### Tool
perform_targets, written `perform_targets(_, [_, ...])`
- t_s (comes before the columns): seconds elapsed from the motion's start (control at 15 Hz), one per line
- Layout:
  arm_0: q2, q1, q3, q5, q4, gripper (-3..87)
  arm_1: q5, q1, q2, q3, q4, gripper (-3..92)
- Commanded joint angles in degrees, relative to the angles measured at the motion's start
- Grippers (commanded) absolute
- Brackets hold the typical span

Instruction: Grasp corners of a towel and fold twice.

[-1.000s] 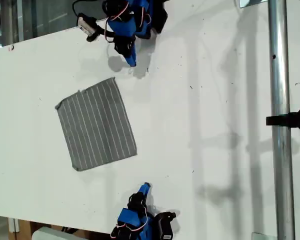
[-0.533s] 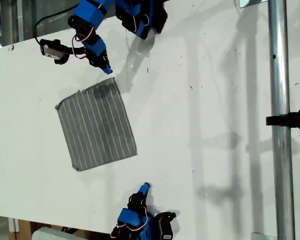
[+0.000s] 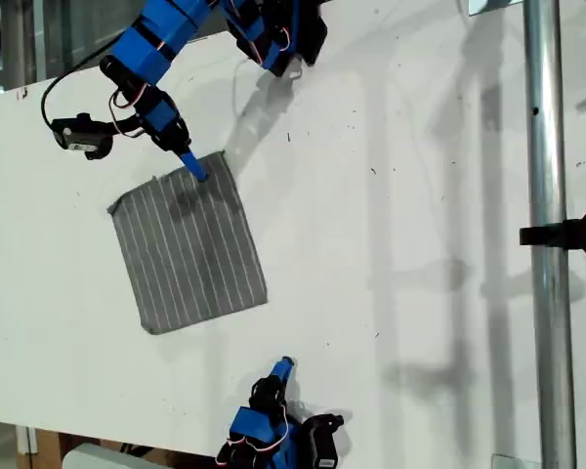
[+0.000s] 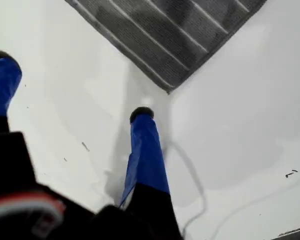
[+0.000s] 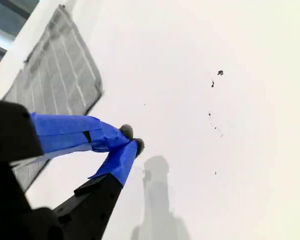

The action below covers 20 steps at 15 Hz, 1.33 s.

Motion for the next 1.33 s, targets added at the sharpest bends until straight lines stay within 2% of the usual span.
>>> perform_targets(0.0, [0.26, 0.18, 0.26, -0.70, -0.18, -2.9, -2.64, 1.41, -2.64, 0.26, -4.92, 43.6])
perform_targets(0.33, [0.26, 0.18, 0.26, -1.14, -0.18, -2.9, -6.42, 5.10, -18.72, 6.86, -19.95, 42.5])
perform_targets(0.67, [0.26, -0.26, 0.26, -1.23, -0.18, -2.9, -8.61, 8.44, -26.46, 8.35, -26.37, 37.7])
perform_targets(0.8, [0.26, -0.26, 0.26, -1.49, -0.18, -2.9, -9.40, 7.03, -28.56, 6.50, -26.37, 31.1])
perform_targets(0.87, [0.26, -0.26, 0.26, -1.58, -0.18, -2.9, -9.58, 6.50, -28.83, 6.06, -26.37, 23.2])
perform_targets(0.93, [0.26, -0.26, 0.26, -1.67, -0.18, -2.9, -9.14, 6.42, -29.27, 5.63, -26.46, 9.0])
perform_targets(1.13, [0.26, -0.26, 0.26, -2.20, -0.18, -2.9, -8.61, 6.15, -29.71, 4.75, -26.10, -0.2])
perform_targets(1.27, [0.26, -0.26, 0.26, -3.16, -0.79, -2.9, -8.61, 5.45, -29.97, 4.75, -26.46, -0.2])
